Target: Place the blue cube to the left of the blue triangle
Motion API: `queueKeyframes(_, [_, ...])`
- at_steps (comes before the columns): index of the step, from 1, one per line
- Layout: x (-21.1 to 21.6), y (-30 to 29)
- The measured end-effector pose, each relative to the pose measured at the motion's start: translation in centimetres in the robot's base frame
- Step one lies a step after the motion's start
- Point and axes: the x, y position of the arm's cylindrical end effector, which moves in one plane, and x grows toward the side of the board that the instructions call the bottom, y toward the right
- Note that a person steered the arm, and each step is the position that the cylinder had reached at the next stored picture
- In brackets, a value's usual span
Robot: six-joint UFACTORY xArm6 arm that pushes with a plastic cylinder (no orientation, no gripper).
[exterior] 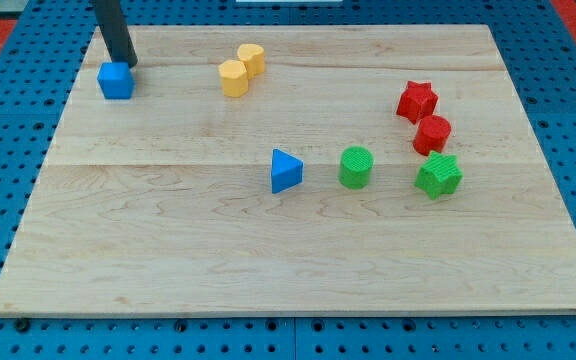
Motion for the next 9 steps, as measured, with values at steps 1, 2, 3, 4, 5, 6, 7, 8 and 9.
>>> queueKeyframes(1, [4.1, 2.4])
queueKeyframes(2, [4.7, 3.9])
queueKeyframes(3, [2.8, 6.3])
queueKeyframes(4, [2.8, 5.5])
queueKeyframes(5, [2.4, 1.2])
queueKeyframes(6, [0.6, -1.3])
queueKeyframes(7, [2.8, -2.0])
queueKeyframes(8, [7.1, -2.0])
queueKeyframes(9, [8.5, -5.2])
